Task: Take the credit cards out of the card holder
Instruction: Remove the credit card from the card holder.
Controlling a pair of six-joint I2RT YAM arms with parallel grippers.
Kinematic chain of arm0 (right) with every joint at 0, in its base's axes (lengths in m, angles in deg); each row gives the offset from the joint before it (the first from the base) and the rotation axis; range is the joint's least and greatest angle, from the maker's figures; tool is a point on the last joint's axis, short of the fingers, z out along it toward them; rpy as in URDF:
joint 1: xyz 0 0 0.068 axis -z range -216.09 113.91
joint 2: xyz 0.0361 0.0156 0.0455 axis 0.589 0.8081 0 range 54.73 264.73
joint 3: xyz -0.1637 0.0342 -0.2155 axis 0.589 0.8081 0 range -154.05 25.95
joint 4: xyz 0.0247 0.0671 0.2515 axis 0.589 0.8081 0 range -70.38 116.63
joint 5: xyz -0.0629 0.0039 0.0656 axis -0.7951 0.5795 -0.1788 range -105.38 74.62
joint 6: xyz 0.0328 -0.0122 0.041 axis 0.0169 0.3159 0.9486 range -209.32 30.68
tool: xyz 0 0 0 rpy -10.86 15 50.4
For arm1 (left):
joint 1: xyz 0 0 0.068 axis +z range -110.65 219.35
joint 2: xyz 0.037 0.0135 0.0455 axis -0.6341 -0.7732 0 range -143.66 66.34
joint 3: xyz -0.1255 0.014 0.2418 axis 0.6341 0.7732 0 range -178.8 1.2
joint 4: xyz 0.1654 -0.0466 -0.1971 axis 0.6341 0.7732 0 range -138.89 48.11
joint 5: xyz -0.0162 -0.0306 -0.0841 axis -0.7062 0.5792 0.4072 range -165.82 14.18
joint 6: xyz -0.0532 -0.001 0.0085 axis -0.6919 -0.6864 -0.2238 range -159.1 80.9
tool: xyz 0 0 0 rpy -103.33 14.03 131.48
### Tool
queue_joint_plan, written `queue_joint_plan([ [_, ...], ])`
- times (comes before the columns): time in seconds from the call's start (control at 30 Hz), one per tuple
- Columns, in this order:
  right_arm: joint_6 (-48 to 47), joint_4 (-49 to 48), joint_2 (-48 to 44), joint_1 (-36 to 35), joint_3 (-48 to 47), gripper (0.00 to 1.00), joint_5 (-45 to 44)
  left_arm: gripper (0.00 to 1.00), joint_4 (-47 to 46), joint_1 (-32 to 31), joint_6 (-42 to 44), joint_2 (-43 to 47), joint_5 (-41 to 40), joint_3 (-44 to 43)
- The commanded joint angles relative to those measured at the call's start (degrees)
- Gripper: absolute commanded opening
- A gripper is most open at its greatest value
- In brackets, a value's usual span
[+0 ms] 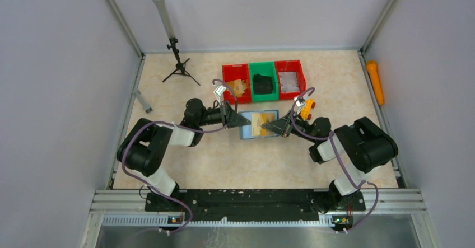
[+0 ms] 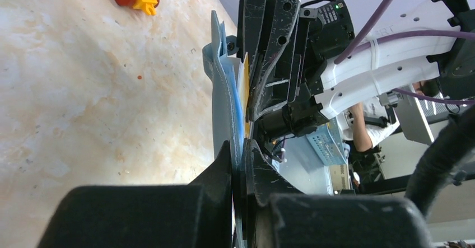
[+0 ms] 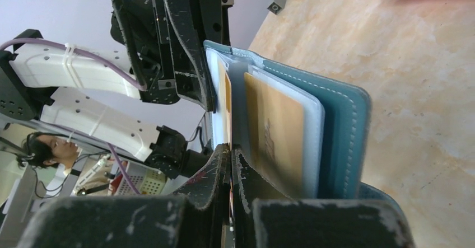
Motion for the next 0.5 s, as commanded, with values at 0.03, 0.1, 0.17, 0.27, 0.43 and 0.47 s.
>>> queue_joint_plan([
  [0.03,-4.0,-4.5,-3.1,1.2,0.7,0.00,-3.4,0.00,1.0,2.6,3.8,6.3,-3.0,1.7],
  [0.1,-5.1,-2.6,-4.2,1.5,1.0,0.00,-4.6,0.00,1.6,3.7,3.9,7.3,-4.0,2.6],
  [0.17,-5.8,-0.7,-5.3,2.2,1.4,0.00,-5.4,0.00,2.2,5.0,3.9,8.3,-4.8,3.5],
  [0.27,-6.8,2.3,-7.9,3.6,1.8,0.00,-6.6,0.00,4.0,6.8,4.6,10.4,-6.1,4.6],
  [0.43,-12.5,16.6,-13.6,4.3,-1.2,0.00,-8.0,0.00,18.0,8.4,13.2,20.6,-13.4,6.2],
  [0.47,-14.3,20.6,-15.1,4.2,-1.9,0.00,-8.9,0.00,23.1,8.4,15.9,24.1,-16.2,6.2],
])
